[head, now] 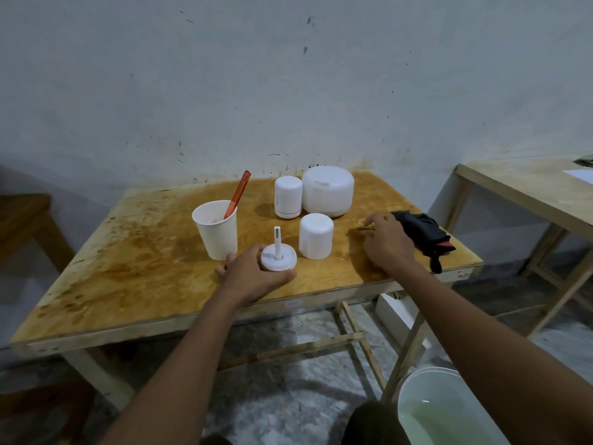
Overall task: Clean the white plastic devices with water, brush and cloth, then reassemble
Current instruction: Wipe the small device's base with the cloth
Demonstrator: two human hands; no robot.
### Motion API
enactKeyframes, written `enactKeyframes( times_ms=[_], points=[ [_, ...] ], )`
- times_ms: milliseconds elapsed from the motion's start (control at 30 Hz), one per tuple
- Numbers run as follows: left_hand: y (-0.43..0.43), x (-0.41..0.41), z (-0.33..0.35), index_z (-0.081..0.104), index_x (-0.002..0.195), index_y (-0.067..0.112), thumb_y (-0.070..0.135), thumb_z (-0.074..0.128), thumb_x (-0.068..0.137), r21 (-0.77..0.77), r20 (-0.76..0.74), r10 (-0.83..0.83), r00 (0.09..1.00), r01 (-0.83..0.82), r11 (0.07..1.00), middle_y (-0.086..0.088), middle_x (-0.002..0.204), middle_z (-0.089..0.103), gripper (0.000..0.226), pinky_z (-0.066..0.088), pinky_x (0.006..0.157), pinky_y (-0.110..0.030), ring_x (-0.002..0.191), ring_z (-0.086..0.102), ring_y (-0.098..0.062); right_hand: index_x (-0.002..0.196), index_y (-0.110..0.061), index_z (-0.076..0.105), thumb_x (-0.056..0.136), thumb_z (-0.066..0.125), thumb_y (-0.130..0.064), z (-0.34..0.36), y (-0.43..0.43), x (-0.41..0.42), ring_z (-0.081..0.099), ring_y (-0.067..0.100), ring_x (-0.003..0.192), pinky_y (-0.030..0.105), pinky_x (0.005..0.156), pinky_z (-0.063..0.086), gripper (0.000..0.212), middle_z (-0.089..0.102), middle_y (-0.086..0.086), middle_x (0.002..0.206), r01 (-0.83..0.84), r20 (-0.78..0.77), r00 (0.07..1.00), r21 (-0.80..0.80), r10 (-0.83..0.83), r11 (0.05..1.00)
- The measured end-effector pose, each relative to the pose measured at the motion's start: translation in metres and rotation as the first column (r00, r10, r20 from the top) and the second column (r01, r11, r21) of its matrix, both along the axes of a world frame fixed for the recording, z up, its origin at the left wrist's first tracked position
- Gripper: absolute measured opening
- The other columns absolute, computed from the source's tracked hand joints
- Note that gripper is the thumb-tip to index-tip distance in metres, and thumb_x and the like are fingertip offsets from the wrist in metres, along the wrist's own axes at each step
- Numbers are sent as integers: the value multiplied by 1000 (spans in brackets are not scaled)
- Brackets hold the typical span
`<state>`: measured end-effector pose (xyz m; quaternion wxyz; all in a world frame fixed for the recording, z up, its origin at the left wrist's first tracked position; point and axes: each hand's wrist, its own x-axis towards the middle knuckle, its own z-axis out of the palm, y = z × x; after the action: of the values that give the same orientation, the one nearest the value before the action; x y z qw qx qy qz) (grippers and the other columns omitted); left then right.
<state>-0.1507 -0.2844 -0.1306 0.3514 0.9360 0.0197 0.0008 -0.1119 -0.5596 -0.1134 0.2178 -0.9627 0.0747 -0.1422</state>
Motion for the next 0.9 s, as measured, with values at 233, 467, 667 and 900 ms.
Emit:
enactKeyframes(
  times_ms=[233,467,667,900],
  points=[
    [2,4,-2,44,129,41,70,69,70,8,30,11,1000,-11,1000,4,123,56,70,26,99,-43,125,37,-24,125,-25,61,97,40,-50,1,17,-2,41,24,127,50,110,23,43,51,5,132,33,154,988,-126,-13,991],
    [6,4,-3,46,132,42,75,66,67,-25,35,-17,999,18,1000,3,114,62,76,27,105,-48,123,42,-25,145,-26,39,88,51,-66,14,65,-4,39,24,136,51,119,14,70,46,5,146,-298,115,946,-53,303,953],
    [9,5,-3,44,137,43,75,66,66,-43,4,-29,1000,29,999,3,115,62,81,26,108,-48,124,43,-26,148,-23,33,86,65,-53,10,74,-3,38,22,136,47,113,33,76,41,1,149,-312,38,950,57,310,948],
    [7,0,2,47,136,40,61,70,75,-90,28,-42,999,45,995,6,109,60,69,23,111,-50,125,44,-28,140,-23,44,90,67,-38,28,87,-17,57,9,107,27,83,52,57,56,-5,126,-414,295,906,470,303,780]
  ],
)
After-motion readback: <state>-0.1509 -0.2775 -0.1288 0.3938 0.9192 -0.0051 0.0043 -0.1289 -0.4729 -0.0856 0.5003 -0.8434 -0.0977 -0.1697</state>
